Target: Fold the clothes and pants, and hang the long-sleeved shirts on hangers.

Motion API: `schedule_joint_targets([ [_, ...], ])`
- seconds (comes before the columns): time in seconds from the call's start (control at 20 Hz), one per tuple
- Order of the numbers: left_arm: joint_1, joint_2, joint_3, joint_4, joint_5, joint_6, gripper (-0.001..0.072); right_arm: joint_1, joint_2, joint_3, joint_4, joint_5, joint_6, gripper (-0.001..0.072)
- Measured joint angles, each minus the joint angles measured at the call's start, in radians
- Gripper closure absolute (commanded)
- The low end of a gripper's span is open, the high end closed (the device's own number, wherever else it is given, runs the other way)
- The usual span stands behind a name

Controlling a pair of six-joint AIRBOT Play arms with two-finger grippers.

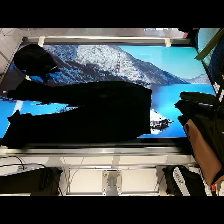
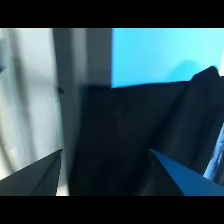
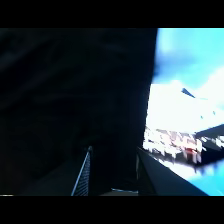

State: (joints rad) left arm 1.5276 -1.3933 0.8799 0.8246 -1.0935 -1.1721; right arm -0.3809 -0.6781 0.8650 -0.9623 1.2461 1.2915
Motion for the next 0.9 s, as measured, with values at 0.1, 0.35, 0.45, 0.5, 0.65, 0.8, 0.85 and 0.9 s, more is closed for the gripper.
schedule_joint_targets([
  [0.1,-0.036,-0.04,0.0,-0.02,0.018,0.016,0.0172,0.0,0.0,0.0,0.023,-0.005,0.001,0.0378],
  [0.35,-0.084,-0.092,0.001,-0.021,0.047,0.027,0.0223,0.0,0.0,0.0,0.066,-0.004,0.008,0.0379],
  [0.45,-0.094,-0.099,0.003,-0.014,0.06,0.027,0.0319,0.0,0.0,0.0,0.074,-0.003,0.009,0.0379],
  [0.5,-0.1,-0.102,0.004,-0.006,0.075,0.027,0.0529,0.0,0.0,0.0,0.08,-0.003,0.01,0.0379],
  [0.65,-0.124,-0.106,0.005,0.013,0.114,0.032,0.0701,0.0,0.0,0.0,0.093,-0.005,0.011,0.0379],
  [0.8,-0.151,-0.108,0.007,0.012,0.145,0.036,0.0667,0.0,0.0,0.0,0.099,-0.004,0.023,0.0378],
  [0.85,-0.158,-0.108,0.013,0.013,0.145,0.037,0.0285,0.0,0.0,0.0,0.099,0.004,0.026,0.0379],
  [0.9,-0.16,-0.108,0.024,0.013,0.14,0.038,0.0136,0.0,0.0,0.0,0.1,0.013,0.028,0.0379],
])
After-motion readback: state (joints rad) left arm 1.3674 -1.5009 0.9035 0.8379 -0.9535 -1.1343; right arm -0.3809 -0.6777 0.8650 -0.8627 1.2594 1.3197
